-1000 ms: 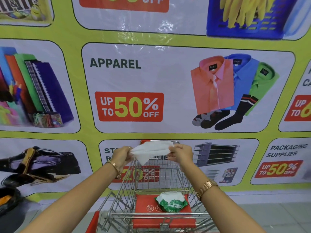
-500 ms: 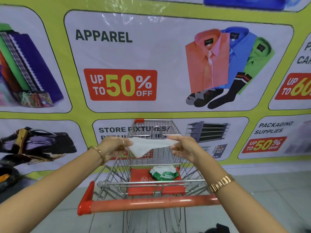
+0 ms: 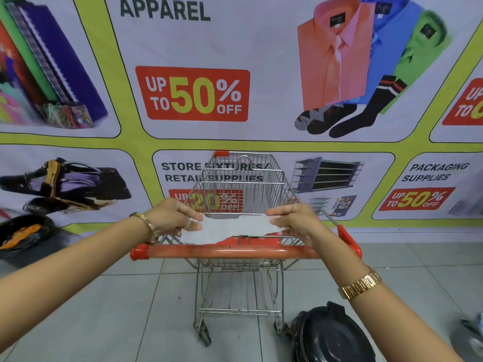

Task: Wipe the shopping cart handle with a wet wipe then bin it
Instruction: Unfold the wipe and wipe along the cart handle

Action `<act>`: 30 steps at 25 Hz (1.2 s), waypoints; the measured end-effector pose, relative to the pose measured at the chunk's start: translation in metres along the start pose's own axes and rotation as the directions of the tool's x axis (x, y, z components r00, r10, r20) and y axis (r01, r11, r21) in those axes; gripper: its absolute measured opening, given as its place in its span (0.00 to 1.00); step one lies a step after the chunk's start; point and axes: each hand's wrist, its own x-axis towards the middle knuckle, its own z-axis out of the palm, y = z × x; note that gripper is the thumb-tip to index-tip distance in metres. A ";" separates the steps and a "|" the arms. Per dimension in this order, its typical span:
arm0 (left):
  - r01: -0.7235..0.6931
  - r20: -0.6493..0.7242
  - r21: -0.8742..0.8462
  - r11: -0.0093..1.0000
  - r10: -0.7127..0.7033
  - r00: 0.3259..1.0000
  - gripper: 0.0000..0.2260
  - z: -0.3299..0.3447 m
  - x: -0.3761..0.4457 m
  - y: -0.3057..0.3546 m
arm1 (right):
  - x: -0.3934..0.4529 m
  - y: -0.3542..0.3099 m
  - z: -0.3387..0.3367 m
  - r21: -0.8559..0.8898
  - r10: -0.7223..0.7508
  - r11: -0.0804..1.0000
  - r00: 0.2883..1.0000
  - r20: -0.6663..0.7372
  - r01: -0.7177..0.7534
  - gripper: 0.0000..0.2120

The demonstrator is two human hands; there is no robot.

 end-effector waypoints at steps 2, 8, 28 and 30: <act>-0.063 -0.029 0.169 0.984 0.069 0.997 0.10 0.006 -0.010 -0.007 | -0.012 0.007 0.004 -0.088 0.012 0.996 1.000 0.021 -0.010 0.09; -0.161 -0.062 0.674 0.721 0.273 0.960 0.16 0.021 -0.020 -0.023 | -0.039 0.021 0.021 -0.792 -0.233 0.605 0.969 -0.082 0.078 0.10; 0.092 -0.229 0.796 0.599 0.156 0.961 0.24 -0.024 0.026 -0.089 | -0.015 0.038 0.158 -0.864 -0.472 0.304 0.851 0.230 0.402 0.26; 0.112 -0.256 0.798 0.593 0.163 0.953 0.25 -0.024 0.028 -0.092 | -0.013 0.045 0.139 -0.882 -0.500 0.271 0.839 0.214 0.386 0.23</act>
